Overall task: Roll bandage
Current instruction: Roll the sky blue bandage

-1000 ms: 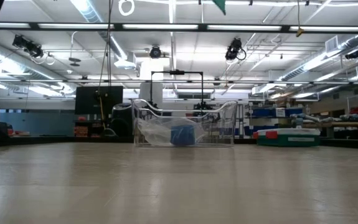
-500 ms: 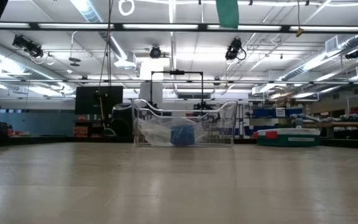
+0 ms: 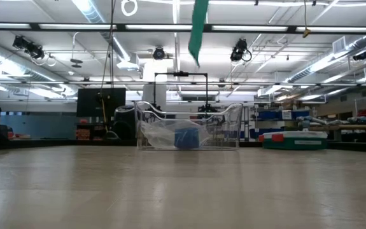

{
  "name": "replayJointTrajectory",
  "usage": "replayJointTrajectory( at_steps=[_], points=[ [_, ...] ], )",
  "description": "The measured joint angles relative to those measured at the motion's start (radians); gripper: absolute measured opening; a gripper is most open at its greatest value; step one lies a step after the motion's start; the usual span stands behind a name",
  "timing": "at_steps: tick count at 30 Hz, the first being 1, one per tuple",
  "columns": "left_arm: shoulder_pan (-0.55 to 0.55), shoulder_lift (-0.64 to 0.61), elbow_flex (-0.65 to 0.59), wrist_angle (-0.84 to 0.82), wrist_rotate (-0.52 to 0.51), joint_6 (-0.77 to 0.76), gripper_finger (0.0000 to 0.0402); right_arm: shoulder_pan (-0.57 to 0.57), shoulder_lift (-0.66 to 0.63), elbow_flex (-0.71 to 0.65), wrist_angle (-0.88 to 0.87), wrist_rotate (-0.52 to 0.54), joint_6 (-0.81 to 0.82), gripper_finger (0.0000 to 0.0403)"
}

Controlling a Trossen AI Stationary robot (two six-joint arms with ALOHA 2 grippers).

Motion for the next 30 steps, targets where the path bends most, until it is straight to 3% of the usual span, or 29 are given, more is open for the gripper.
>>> replayJointTrajectory(
  at_steps=[5,14,20,25,30],
  points=[
    [-0.016,-0.006,-0.001,0.009,0.027,0.028,0.0194,-0.023,0.000,0.000,0.013,-0.018,0.011,0.0000],
    [-0.006,-0.019,-0.001,0.013,-0.031,0.052,0.0194,-0.024,0.000,0.000,0.021,-0.026,0.036,0.0000],
    [0.032,-0.017,0.000,0.074,-0.029,-0.119,0.0193,-0.002,0.000,0.000,0.069,-0.031,0.068,0.0000],
    [0.104,-0.016,0.000,0.098,0.121,-0.304,0.0193,0.048,0.003,0.000,0.128,-0.031,0.112,0.0000],
    [0.157,0.017,0.000,0.167,0.295,-0.351,0.0193,0.100,0.018,0.004,0.127,-0.017,0.108,0.0000]
  ],
)
